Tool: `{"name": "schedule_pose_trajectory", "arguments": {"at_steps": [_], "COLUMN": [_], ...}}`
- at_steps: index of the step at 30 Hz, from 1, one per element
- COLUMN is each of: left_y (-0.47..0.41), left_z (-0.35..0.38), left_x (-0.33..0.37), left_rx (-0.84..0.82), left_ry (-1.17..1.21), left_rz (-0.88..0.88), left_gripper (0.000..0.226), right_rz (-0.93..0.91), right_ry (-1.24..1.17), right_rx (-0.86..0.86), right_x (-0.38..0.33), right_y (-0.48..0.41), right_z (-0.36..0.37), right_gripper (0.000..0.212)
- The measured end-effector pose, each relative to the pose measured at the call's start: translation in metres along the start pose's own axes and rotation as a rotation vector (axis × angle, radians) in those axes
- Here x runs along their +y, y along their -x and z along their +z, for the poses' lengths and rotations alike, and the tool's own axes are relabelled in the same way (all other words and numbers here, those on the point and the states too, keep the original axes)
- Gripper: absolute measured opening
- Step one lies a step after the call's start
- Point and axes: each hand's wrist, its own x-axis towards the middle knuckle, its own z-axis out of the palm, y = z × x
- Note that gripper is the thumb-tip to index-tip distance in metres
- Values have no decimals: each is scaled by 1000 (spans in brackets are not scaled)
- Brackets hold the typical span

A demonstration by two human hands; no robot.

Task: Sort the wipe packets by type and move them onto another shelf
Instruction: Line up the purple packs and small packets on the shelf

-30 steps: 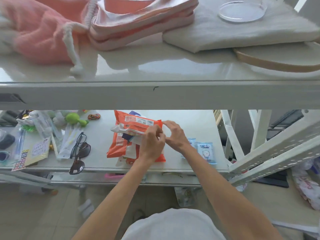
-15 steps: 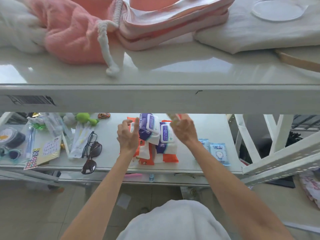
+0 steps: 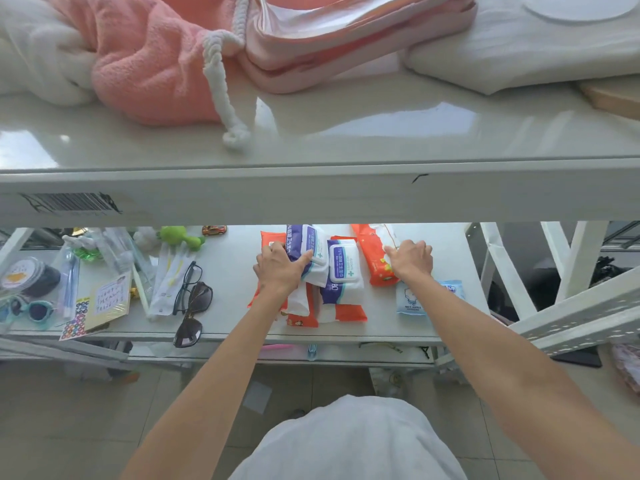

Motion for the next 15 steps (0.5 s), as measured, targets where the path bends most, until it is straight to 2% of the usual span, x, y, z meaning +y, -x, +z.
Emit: {"name": "schedule_pose_trajectory", "arguments": {"at_steps": [3, 6, 8, 11, 15], "left_y": [1, -1, -1, 1, 1], "left_z": [-2, -2, -2, -6, -9], "left_x": [2, 1, 1, 8, 13], "left_rx": [0, -11, -22, -61, -119], "left_ry": [5, 25, 22, 12, 44], "left_rz": [-3, -24, -34, -36, -37], "left_gripper": [64, 65, 66, 62, 58], "right_rz": [-22, -101, -111, -131, -90], "right_ry": [46, -157, -308, -317, -367], "right_rx": [84, 120, 5, -224, -272], "right_x": [-8, -17, -26, -37, -43], "right_y": [7, 19, 30, 49, 62], "right_z": [-3, -1, 5, 18, 27], "right_gripper": [46, 38, 47, 61, 53]}}
